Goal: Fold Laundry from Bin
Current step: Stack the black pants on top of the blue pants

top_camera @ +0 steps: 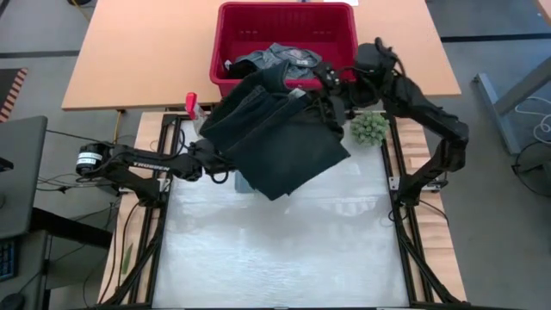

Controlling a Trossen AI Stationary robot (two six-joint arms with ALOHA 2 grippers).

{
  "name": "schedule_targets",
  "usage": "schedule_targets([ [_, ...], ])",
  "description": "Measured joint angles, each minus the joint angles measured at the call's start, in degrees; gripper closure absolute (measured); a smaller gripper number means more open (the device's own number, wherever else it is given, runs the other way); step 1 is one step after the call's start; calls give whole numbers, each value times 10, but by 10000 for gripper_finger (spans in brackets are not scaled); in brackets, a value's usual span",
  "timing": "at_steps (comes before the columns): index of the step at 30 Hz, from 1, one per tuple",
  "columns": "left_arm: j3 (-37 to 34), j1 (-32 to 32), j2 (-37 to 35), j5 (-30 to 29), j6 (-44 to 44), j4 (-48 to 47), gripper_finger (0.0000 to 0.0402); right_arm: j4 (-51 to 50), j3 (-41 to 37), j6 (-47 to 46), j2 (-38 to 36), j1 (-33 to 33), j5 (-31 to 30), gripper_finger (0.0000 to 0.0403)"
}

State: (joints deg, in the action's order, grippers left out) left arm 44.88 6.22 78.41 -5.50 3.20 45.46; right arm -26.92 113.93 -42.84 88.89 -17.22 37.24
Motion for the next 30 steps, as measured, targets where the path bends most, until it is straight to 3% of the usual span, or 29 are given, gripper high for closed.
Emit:
schedule_targets([
  [11,0,-38,0,-27,80,110,233,42,-112,-53,-22,-51,-1,325],
  [18,13,-66,0,-27,94,113,233,19,-154,-22,-16,-55,9,324],
  [30,57,-81,0,-41,137,86,233,-80,-160,84,-15,-48,-12,244],
])
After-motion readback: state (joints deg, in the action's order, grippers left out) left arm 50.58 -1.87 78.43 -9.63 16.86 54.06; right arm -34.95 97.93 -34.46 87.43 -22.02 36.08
